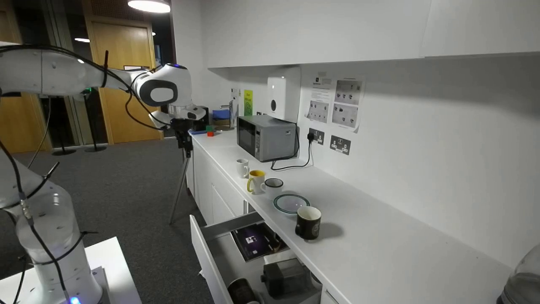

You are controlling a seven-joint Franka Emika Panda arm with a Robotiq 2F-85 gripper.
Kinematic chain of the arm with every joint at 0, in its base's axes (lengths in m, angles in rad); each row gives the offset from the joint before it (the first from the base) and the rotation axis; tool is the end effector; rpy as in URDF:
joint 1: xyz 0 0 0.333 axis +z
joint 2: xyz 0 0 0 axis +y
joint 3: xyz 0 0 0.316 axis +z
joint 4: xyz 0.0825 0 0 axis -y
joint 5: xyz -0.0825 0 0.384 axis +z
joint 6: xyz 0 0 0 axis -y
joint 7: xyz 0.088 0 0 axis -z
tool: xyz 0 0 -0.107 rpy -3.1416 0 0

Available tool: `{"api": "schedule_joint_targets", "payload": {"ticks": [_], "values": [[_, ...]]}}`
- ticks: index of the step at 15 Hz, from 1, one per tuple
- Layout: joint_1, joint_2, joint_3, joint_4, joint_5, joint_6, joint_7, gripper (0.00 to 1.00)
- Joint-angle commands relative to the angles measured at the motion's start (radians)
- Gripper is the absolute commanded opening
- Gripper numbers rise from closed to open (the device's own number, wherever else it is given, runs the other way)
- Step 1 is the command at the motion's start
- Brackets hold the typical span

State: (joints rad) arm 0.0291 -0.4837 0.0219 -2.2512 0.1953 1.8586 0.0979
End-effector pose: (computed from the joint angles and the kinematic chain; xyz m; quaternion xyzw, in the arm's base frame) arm 0.4151 0.0375 0.5597 -0.9938 0.0477 -0.0387 0.0927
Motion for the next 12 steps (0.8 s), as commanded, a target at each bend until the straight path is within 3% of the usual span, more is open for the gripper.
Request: {"api": "schedule_joint_targets", "payload": {"ticks": [1,12], "values": [[0.029,0.09,-0.002,0.06,-0.004,0.047,-0.118,1.0],[0.044,0.367,-0.009,0.274,0.03,0.096,-0.337,1.0]]}}
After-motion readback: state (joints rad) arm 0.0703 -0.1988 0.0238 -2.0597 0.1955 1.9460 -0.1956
